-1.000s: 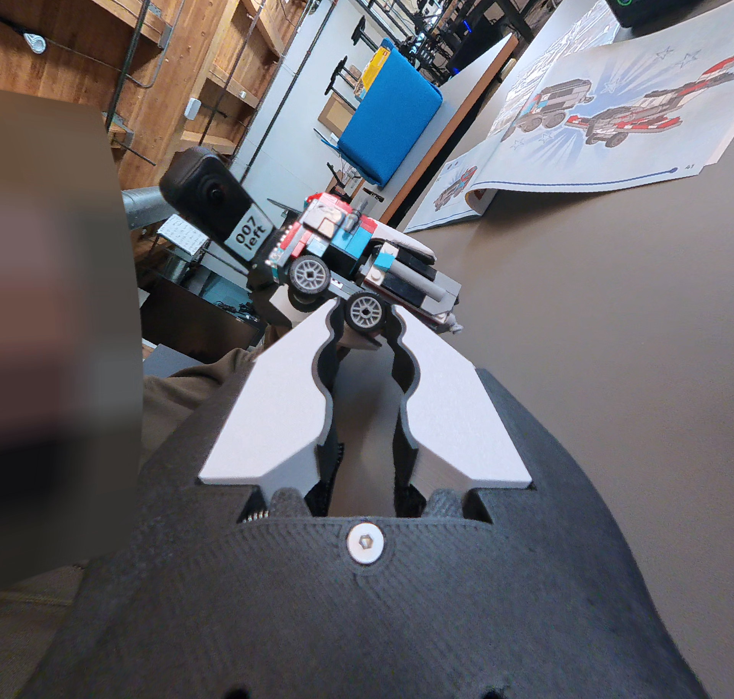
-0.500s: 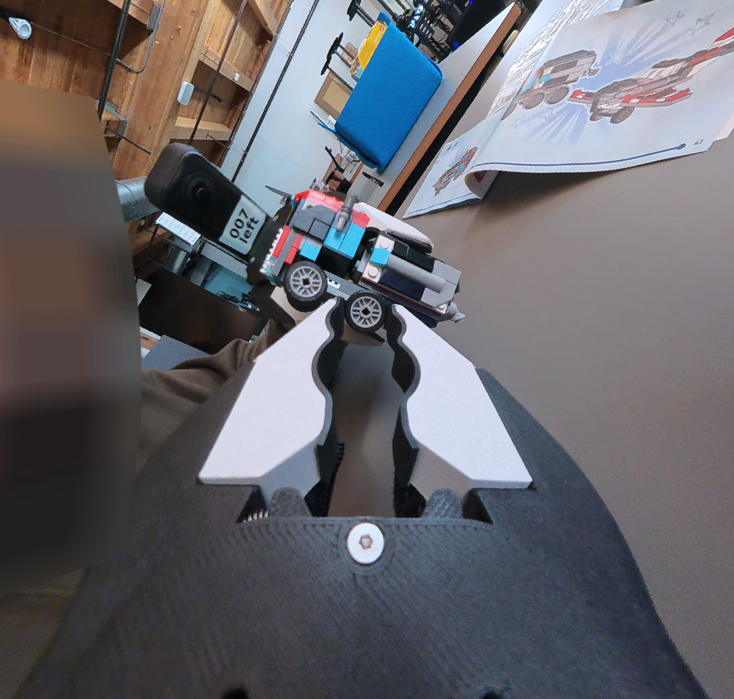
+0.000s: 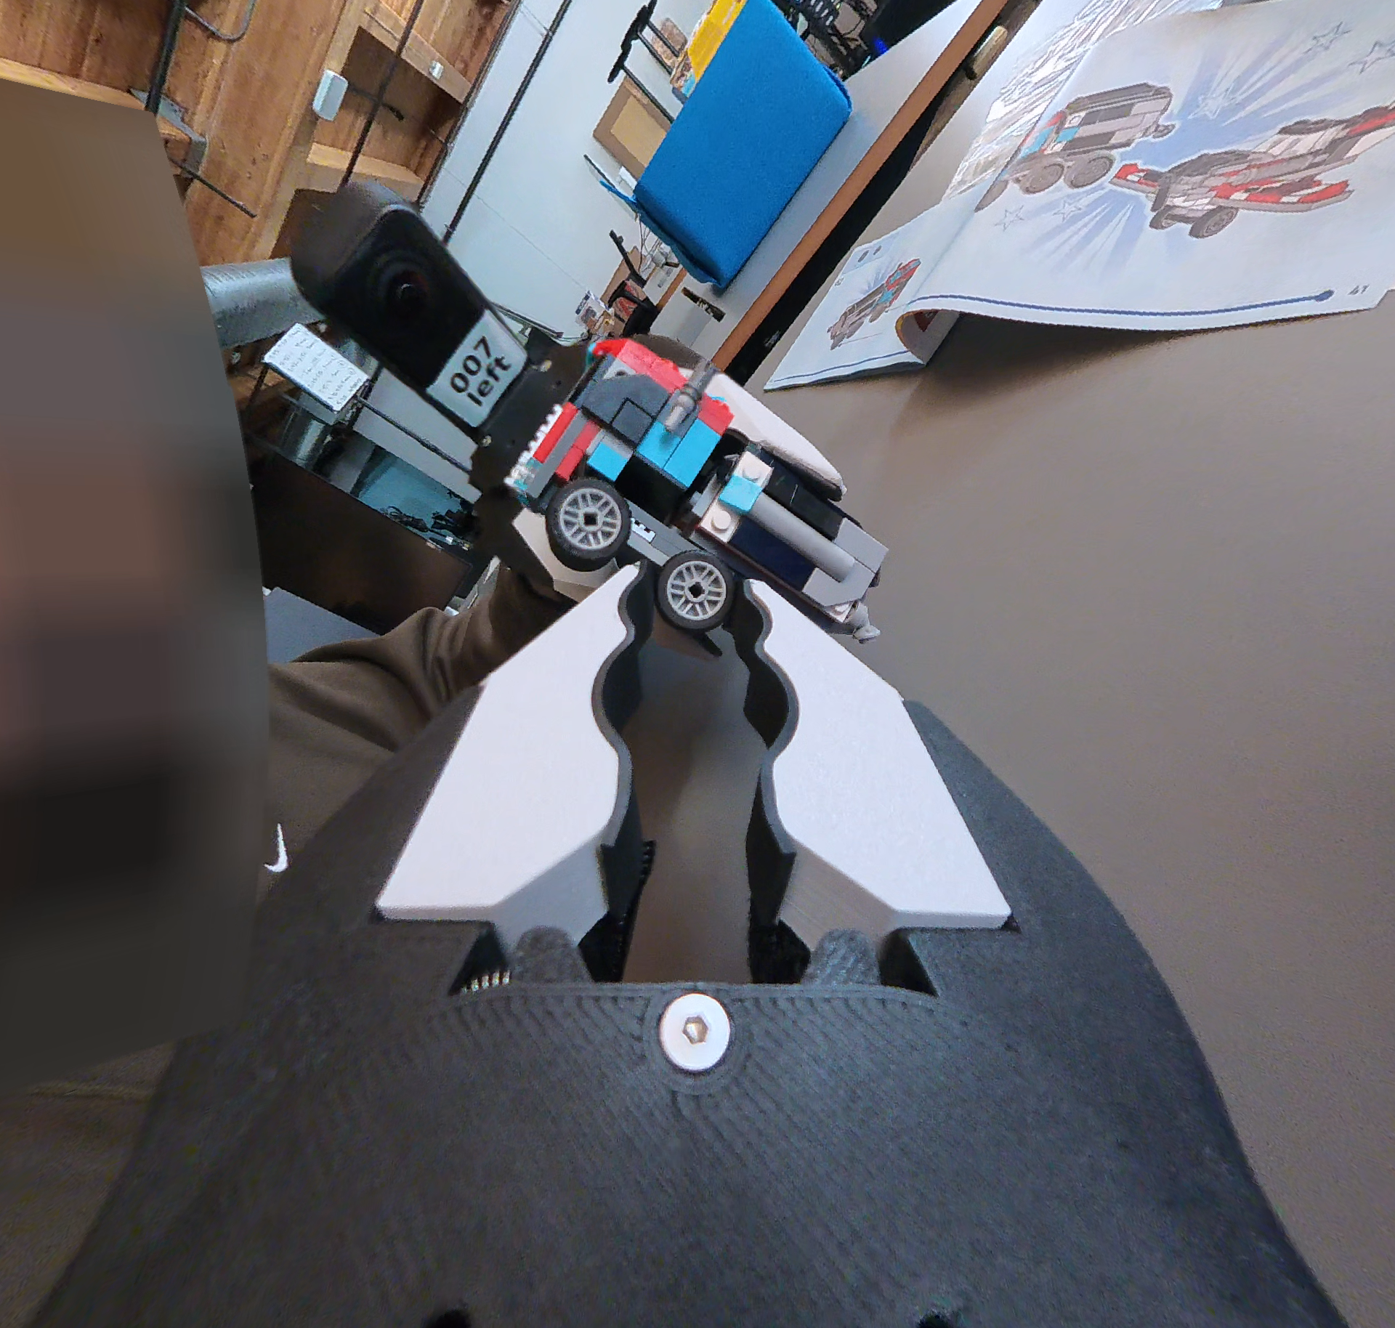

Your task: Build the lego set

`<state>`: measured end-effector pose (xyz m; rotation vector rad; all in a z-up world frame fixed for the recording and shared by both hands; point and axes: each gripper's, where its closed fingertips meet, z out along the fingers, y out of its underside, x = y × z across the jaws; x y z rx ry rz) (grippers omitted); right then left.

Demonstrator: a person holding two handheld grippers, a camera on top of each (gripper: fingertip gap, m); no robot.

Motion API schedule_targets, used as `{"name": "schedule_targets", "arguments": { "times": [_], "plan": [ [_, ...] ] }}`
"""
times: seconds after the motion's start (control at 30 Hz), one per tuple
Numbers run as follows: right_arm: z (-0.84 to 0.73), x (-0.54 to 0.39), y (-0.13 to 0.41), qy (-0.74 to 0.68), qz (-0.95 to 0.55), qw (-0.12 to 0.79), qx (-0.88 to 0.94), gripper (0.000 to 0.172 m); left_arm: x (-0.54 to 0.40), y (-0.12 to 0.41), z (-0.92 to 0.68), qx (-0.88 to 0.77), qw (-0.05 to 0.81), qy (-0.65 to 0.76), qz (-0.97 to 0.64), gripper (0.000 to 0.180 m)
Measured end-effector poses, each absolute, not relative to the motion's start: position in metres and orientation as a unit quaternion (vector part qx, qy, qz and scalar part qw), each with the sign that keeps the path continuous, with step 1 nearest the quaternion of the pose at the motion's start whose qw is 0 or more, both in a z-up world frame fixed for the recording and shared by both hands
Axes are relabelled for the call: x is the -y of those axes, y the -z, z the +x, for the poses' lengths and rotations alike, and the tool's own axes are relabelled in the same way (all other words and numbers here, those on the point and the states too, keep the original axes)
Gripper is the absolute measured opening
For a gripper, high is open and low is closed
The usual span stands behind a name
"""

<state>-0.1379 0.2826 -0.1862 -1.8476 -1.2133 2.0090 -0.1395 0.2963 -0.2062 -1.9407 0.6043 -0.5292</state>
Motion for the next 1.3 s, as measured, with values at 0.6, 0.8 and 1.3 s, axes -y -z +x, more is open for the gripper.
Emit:
{"name": "schedule_targets", "arguments": {
  "times": [0.6,0.8,1.3],
  "plan": [
    [-0.138,-0.298,0.148,-0.598,-0.523,0.340,0.503,0.031,-0.301,0.185,-0.143,-0.061,0.490,0.462,-0.736,0.055],
    [-0.137,-0.284,0.149,-0.580,-0.494,0.351,0.544,0.029,-0.298,0.184,-0.135,-0.060,0.475,0.494,-0.726,0.055],
    [-0.133,-0.282,0.160,-0.567,-0.504,0.323,0.565,0.022,-0.297,0.191,-0.131,-0.065,0.462,0.488,-0.737,0.054]
  ]
}}
